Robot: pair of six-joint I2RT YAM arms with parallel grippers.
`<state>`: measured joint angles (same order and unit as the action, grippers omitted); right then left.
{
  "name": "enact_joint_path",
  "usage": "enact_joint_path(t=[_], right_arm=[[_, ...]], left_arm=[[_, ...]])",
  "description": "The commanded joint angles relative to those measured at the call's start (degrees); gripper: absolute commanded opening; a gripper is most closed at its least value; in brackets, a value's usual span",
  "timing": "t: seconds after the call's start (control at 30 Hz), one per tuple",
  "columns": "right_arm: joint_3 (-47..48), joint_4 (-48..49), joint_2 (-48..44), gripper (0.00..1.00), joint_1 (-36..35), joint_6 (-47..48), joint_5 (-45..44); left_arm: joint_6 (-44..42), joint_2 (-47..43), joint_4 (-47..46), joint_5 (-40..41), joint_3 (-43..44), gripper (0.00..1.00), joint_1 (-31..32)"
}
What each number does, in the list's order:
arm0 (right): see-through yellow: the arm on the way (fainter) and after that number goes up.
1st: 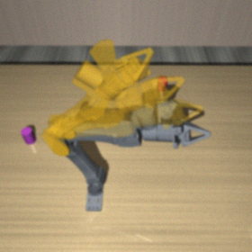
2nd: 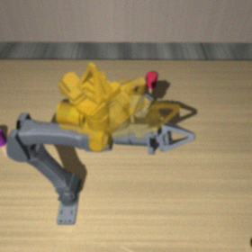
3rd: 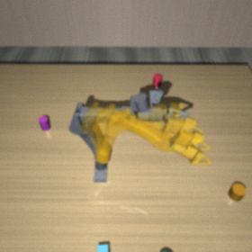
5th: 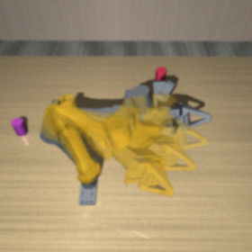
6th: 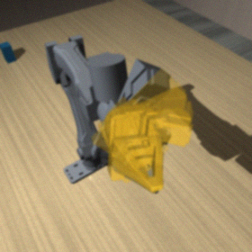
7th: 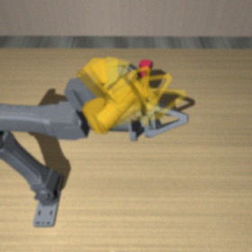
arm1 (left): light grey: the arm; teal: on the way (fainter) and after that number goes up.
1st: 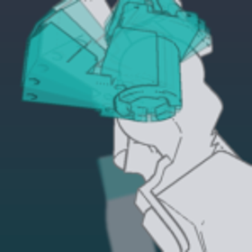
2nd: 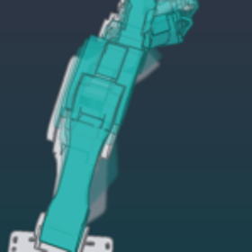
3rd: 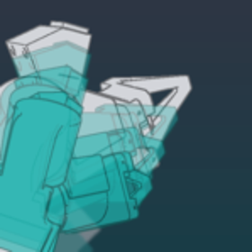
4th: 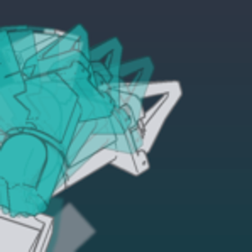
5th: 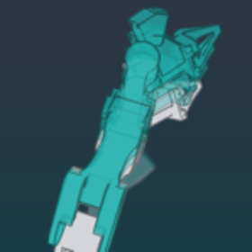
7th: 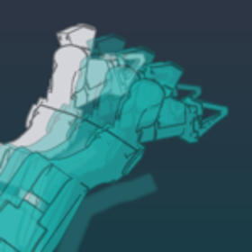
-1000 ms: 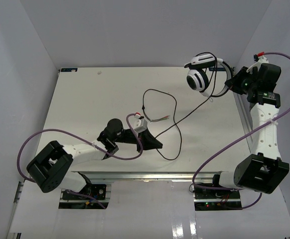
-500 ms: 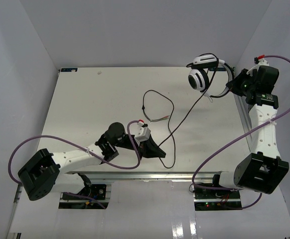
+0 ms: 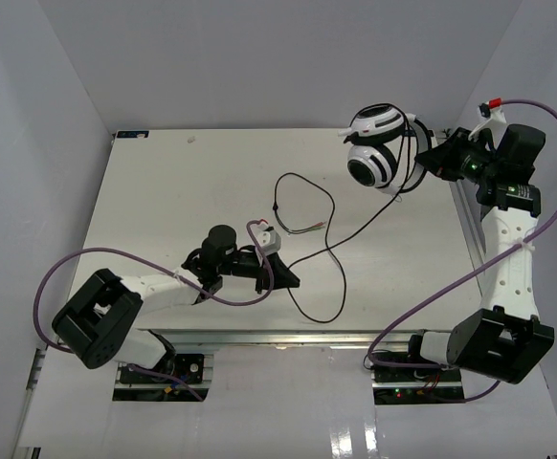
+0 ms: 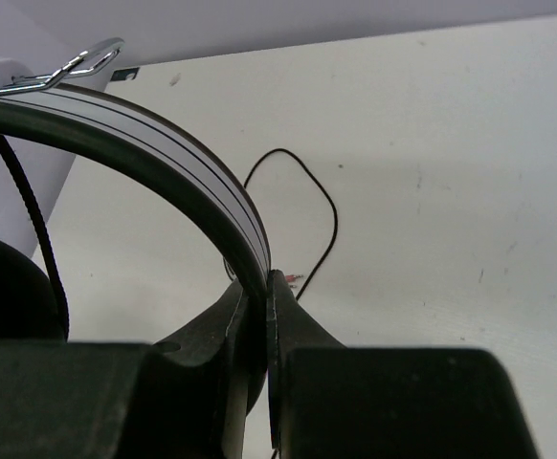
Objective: Wrap the headphones
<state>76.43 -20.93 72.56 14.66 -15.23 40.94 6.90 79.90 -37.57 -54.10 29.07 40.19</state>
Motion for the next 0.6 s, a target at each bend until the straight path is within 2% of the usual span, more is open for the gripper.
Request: enact_joint_path(t=[0.0,0.13,0.3,0.43,0.57], right_arm=[[0.3,5.3,-5.6,0.08,0.2,6.7,14.6],[0.1,-1.8,-7.1,0.08,0.2,19.3,11.6],[-2.5,-3.9,-9.4,0.08,0.2,27.5,5.5],[-3.9,-5.1,-10.6,0.08,-0.2,33.7,4.9],[-5.7,-8.0,-13.7,0.08,-3.9,44.2,2.0]], left_arm=[[0.7,1.0,-2.7,-5.2,4.1,0.0,-3.4],[0.7,1.0,-1.2,-8.0,6.4,0.0,-8.1],[0.3,-0.3,0.9,-10.2,8.2,0.0,-12.9],[-1.5,0.6,4.6,-11.4,10.7,0.0,-16.0],[-2.1,3.4,8.2,-12.1,15.6,0.0,-18.1]])
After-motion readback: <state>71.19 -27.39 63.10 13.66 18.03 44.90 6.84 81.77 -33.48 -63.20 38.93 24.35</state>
